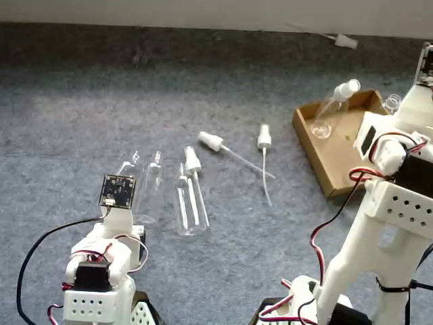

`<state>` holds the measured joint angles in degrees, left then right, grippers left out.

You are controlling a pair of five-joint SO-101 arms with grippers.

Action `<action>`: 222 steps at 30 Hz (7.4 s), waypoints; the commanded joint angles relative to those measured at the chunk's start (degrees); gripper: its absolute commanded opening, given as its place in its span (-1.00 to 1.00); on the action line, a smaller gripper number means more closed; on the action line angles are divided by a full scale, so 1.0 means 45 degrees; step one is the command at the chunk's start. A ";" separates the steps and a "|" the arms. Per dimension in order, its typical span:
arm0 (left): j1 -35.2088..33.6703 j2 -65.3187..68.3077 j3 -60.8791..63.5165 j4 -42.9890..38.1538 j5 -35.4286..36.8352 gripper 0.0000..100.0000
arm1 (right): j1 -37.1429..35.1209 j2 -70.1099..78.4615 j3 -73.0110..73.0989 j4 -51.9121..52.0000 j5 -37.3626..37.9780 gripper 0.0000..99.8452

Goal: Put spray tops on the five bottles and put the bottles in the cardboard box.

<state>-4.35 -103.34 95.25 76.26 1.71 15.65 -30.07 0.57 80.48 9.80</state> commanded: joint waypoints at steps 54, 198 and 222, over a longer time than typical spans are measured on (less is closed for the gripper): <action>-0.2432 -0.0147 -0.0889 -0.0156 -0.0254 -0.99 | -1.3040 1.2825 -0.8899 0.4523 -0.4161 -0.53; 0.0498 -0.0010 -0.4542 0.1485 -0.1524 -0.99 | -0.5871 -0.1221 1.3607 -0.6339 -0.0234 -0.70; 0.2374 1.1204 -0.9621 -0.0410 -0.2168 -0.99 | -0.5812 -0.1299 1.5600 -0.8567 -0.1016 -0.70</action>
<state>5.05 -56.75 54.90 77.41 -7.69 -11.25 -34.64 70.73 42.86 5.85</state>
